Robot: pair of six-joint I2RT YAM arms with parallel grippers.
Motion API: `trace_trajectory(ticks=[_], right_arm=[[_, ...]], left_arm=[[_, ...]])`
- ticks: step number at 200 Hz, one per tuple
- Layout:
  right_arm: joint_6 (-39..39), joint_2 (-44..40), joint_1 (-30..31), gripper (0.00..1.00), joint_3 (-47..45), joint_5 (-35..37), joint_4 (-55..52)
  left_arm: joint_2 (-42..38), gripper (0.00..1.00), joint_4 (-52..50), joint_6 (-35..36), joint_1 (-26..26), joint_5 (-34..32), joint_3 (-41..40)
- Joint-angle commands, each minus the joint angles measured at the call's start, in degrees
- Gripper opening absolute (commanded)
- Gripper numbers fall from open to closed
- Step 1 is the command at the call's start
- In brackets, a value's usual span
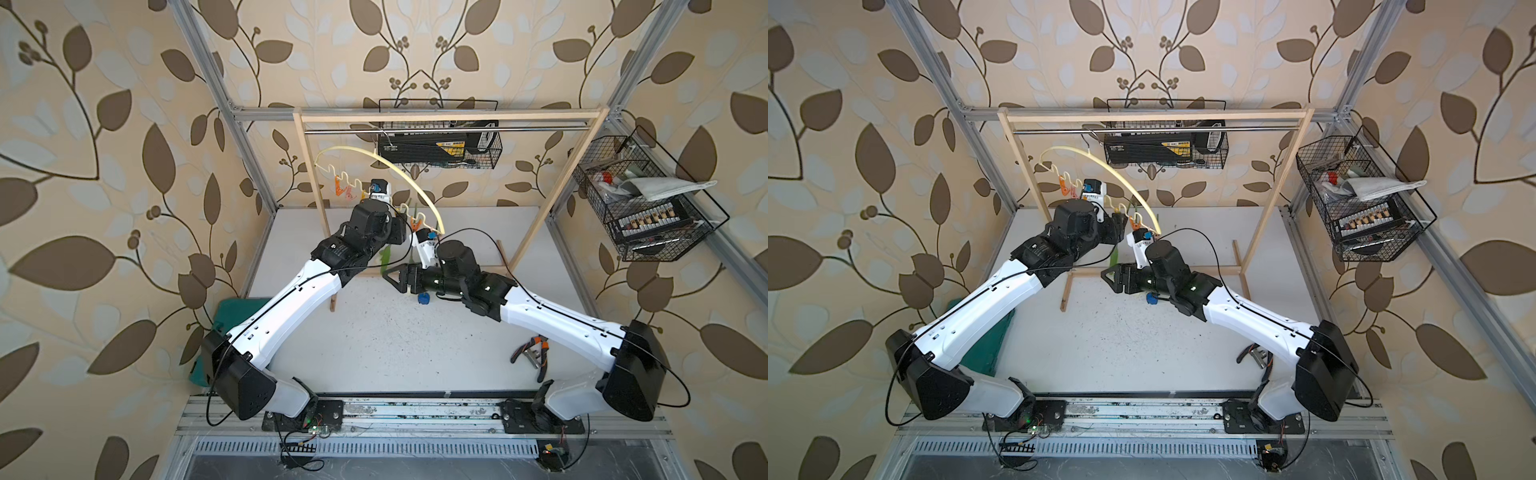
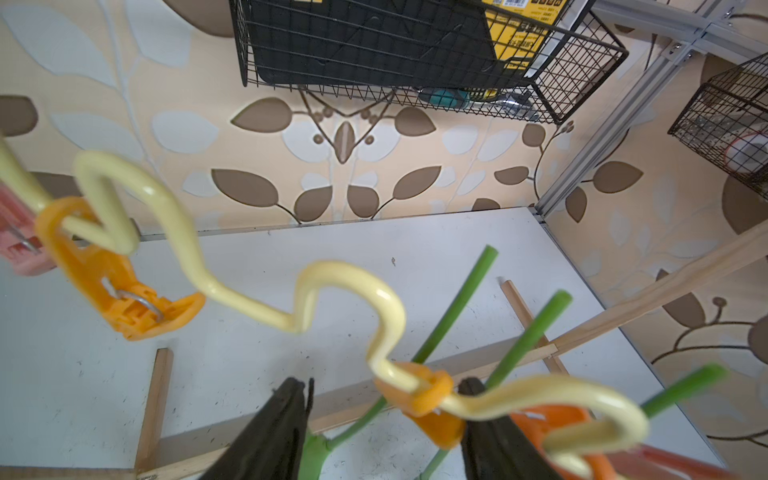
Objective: Dry the flowers on a clothes hanger
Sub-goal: Clamp the flower onto the hanger.
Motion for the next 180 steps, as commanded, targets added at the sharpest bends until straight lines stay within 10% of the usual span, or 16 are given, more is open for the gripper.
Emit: trace_trajectory(ticks=[1,54,117,180], right_arm=[[-3.9,-4.8,0.2,0.79,-2.8,-2.2,-9.8],[-9.5,-16.4,0.1,0.78,-5.5,-5.2,-23.5],[-5.8,-32.1,-2.6,0.77,-14.3,21.3,-18.7],[-7.6,-21.6,-2.8,0.82,-6.9,19.2,-15.7]], left_arm=[[-1.4,0.62,1.0,0.5,-0.4,-0.7,0.4],[-2.0,0.63,1.3,-0.5,-0.4,-0.1,-0.1],[-2.6,0.63,0.7,-1.4,-0.4,0.3,-0.4],[-5.0,0.83,-2.1,-0.4,-0.4,-1.9,-0.6]])
